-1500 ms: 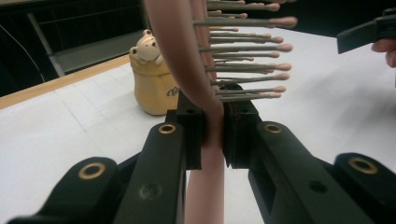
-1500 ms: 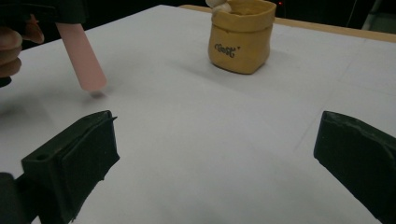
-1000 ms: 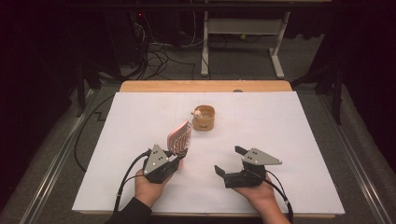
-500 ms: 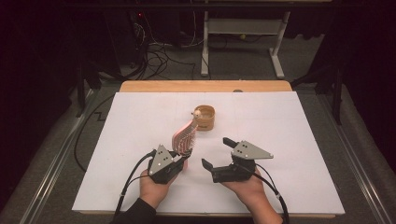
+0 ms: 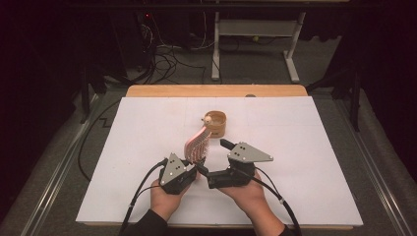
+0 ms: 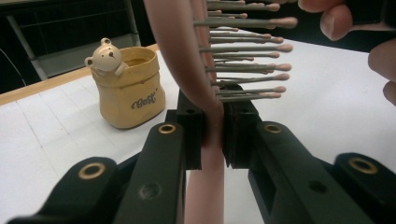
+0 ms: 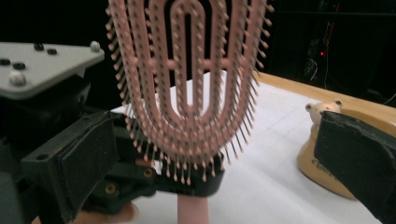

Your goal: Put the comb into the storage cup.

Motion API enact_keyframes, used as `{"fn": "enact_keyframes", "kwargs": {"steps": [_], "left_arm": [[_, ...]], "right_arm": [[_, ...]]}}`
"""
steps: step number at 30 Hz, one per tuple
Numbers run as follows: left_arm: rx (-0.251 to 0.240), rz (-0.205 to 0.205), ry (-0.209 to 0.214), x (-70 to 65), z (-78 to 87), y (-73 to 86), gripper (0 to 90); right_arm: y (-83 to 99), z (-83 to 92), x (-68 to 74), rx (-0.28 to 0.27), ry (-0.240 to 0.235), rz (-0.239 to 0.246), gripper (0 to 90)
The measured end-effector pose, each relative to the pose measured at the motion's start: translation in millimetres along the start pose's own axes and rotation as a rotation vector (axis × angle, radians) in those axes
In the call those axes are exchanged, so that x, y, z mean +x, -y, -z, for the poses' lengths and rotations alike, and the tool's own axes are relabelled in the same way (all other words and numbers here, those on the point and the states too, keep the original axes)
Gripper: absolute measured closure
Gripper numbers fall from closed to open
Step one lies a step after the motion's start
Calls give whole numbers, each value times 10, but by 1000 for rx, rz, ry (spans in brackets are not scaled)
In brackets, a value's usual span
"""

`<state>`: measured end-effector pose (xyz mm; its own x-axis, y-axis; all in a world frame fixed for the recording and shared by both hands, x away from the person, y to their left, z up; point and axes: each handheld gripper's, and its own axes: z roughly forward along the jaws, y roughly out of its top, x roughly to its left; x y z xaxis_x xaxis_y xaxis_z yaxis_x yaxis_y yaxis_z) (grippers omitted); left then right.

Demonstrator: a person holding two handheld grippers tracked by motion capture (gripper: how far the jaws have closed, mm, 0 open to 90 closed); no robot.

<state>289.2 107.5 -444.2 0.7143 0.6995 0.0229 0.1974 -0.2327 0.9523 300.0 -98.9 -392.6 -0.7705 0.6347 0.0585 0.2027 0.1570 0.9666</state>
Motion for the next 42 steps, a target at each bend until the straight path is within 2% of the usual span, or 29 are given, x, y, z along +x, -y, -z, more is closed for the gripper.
{"fn": "enact_keyframes", "kwargs": {"steps": [7, 21, 31, 33, 35, 42], "left_arm": [[-1, -1, -4, -15, -4, 2, 786], [-2, -8, -5, -54, -13, 14, 786], [-6, -12, -8, -58, -8, 16, 786], [-8, -9, -10, -58, -8, 16, 785], [-10, -8, -10, -54, -3, 15, 785], [-7, -8, -10, -47, -5, 15, 785]], "right_arm": [[-76, -115, 40, -1, 5, 10, 0], [-210, -241, 113, -25, -4, -1, 0], [-200, -278, 128, -25, -10, -8, 110], [-199, -280, 129, -26, -17, -7, 156], [-199, -281, 139, -32, -12, 3, 165], [-202, -287, 139, -28, -6, -13, 185]]}}
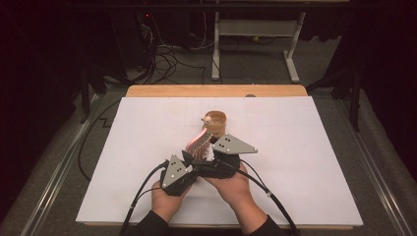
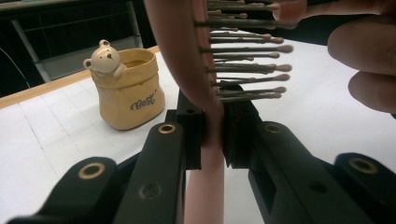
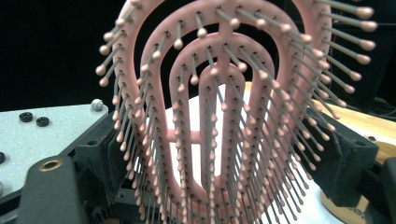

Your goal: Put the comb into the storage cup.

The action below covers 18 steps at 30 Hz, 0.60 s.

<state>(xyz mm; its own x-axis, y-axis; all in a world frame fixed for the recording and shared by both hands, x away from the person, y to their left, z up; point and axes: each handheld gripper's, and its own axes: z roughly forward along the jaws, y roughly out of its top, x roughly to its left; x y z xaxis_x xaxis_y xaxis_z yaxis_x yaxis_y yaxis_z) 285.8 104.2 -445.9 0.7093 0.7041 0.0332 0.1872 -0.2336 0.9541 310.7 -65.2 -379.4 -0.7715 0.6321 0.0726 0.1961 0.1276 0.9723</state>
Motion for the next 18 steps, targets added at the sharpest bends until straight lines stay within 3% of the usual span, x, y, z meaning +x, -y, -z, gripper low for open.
{"fn": "enact_keyframes", "kwargs": {"steps": [18], "left_arm": [[4, 3, 14, 33, -5, 4, 779]], "right_arm": [[-48, 0, 37, 46, 19, 49, 199]]}}
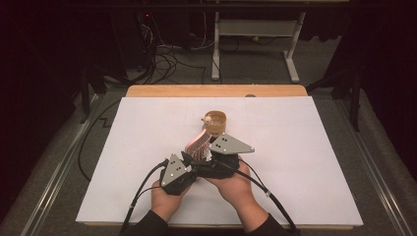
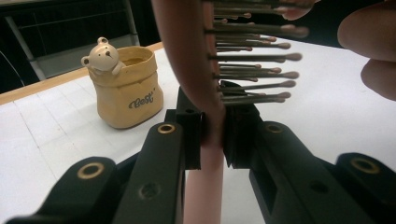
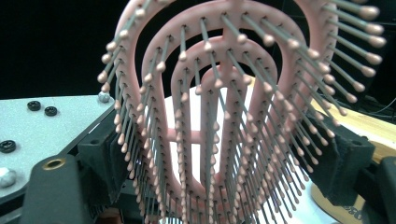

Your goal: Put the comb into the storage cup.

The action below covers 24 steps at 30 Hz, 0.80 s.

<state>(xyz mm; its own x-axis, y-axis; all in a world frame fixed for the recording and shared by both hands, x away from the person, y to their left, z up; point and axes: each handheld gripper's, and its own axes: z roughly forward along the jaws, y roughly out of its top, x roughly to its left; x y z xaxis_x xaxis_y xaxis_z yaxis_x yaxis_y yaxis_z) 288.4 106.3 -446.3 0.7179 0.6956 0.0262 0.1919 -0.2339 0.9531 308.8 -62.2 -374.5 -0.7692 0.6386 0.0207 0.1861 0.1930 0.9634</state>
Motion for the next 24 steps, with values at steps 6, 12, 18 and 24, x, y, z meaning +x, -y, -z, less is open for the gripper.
{"fn": "enact_keyframes", "kwargs": {"steps": [6, 12, 18, 24], "left_arm": [[-2, 0, -3, 8, 4, -2, 775], [-12, 3, -1, 10, 14, -8, 747], [-17, 6, 2, 15, 19, -12, 720], [-12, 4, 8, 19, 11, -7, 684]], "right_arm": [[-5, 0, 6, -4, 5, 4, 200], [-26, 6, 22, -9, 6, 7, 201], [-49, 7, 30, -14, 9, 16, 201], [-44, 2, 31, -9, 11, 19, 200]]}}
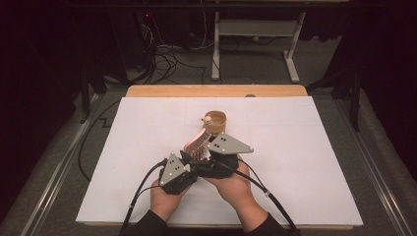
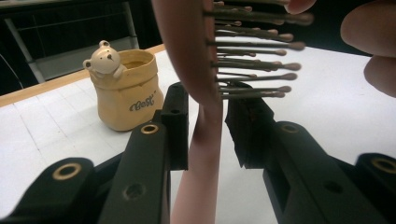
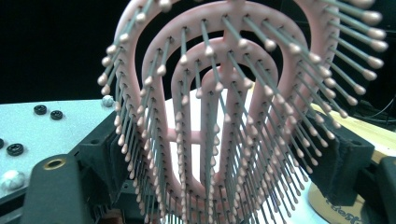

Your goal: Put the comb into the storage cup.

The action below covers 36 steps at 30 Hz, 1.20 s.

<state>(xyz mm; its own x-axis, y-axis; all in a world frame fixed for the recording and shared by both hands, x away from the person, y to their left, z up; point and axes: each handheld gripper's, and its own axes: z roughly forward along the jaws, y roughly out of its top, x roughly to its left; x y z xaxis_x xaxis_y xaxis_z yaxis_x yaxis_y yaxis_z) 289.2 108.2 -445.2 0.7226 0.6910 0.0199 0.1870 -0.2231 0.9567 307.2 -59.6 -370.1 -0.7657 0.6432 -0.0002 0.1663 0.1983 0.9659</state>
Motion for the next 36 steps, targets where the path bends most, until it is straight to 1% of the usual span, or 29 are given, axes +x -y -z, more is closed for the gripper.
{"fn": "enact_keyframes", "kwargs": {"steps": [1, 2, 5, 6, 10, 11, 16, 18, 19, 21, 23, 24, 25, 28, 30, 32, 33, 34, 36], "left_arm": [[-1, 1, -1, -1, -1, 0, 679], [0, 1, -2, 1, -2, 0, 645], [2, 5, -2, 4, -5, 0, 643], [4, 8, -3, 4, -7, 0, 609], [10, 14, -1, 13, -14, 3, 602], [12, 17, 3, 18, -16, 3, 565], [20, 18, 34, 12, -32, 15, 563], [27, 26, 45, 13, -42, 18, 513], [28, 31, 53, 16, -44, 19, 513], [29, 29, 57, 16, -43, 20, 513], [31, 36, 73, 22, -46, 21, 512], [33, 38, 76, 24, -50, 22, 467], [35, 41, 83, 27, -51, 25, 454], [47, 41, 89, 33, -42, 24, 454], [48, 60, 108, 40, -28, 13, 380], [49, 47, 105, 48, -7, 9, 378], [50, 48, 102, 60, 5, 12, 378], [51, 53, 100, 72, 8, 16, 338], [63, 55, 109, 106, 18, 27, 319]], "right_arm": [[0, 1, 0, -1, 0, -2, 200], [1, 1, 1, -2, 0, -2, 200], [-2, 6, -3, -1, 1, -4, 200], [-3, 9, -4, -2, 4, -4, 200], [-1, 20, -15, -2, 8, -5, 200], [0, 23, -20, -3, 9, -5, 200], [2, 45, -47, -4, 16, -7, 200], [3, 54, -59, -6, 19, -12, 200], [5, 58, -67, -6, 19, -13, 200], [8, 63, -79, -6, 23, -15, 200], [12, 69, -89, -6, 26, -14, 201], [13, 73, -93, -5, 28, -15, 200], [13, 75, -97, -4, 29, -16, 201], [12, 87, -117, -3, 33, -15, 200], [11, 106, -139, -4, 38, -16, 200], [13, 129, -166, -1, 45, -18, 200], [15, 138, -183, -3, 48, -21, 201], [16, 152, -203, -1, 53, -22, 200], [16, 171, -230, -2, 62, -23, 200]]}}
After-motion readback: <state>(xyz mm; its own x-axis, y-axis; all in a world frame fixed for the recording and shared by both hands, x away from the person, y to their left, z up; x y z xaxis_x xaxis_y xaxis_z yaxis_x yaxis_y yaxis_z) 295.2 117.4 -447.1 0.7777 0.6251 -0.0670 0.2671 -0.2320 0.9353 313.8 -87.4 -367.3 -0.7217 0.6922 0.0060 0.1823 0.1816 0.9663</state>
